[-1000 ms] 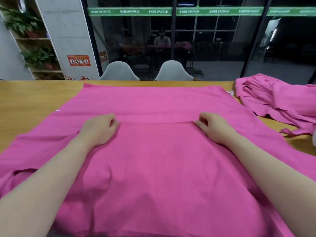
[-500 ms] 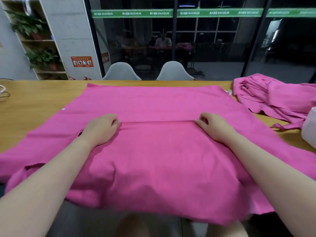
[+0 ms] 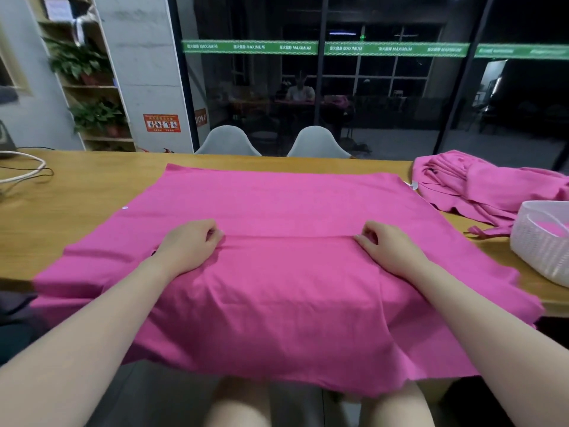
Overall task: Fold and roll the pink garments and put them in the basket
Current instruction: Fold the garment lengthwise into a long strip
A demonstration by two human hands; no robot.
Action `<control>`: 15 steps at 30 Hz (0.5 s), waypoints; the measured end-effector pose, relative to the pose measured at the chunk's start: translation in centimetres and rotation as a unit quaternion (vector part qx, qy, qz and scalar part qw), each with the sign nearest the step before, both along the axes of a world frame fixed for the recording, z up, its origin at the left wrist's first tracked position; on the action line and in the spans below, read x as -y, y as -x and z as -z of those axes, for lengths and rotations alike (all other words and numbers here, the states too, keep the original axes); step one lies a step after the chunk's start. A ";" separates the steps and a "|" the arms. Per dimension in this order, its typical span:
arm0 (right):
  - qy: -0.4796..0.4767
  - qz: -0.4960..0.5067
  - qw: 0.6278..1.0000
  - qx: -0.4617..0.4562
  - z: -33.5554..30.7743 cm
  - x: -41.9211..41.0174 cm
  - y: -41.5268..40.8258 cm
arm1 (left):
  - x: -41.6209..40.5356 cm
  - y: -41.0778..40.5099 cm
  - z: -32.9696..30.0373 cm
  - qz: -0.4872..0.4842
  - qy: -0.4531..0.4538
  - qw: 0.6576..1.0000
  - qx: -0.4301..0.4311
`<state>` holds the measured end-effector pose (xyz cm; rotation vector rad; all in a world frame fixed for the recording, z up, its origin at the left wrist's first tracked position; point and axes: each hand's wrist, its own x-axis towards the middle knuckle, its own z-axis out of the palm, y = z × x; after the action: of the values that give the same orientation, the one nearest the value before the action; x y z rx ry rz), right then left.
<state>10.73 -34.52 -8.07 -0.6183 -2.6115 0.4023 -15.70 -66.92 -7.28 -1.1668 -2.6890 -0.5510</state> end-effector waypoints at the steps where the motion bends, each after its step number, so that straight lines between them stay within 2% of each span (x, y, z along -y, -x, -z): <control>1: -0.001 -0.006 1.000 -0.004 -0.3 0.1 -0.1 | 0.0 0.0 -0.3 -0.003 0.004 1.000 -0.004; 7: -0.065 -0.016 0.995 -0.072 -4.7 -1.4 1.9 | -1.7 2.8 -4.6 -0.014 -0.038 0.994 -0.102; 11: -0.078 -0.002 0.995 -0.064 -5.9 -3.6 4.8 | -3.8 5.1 -5.5 -0.006 -0.016 0.994 -0.112; 15: -0.043 0.010 0.999 -0.031 -4.0 -5.3 7.6 | -5.5 7.0 -3.8 -0.006 0.014 0.995 -0.095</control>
<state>3.13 -29.23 -4.03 -0.5942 -2.5475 0.2972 -22.70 -61.45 -3.46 -1.1478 -2.5484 -0.3819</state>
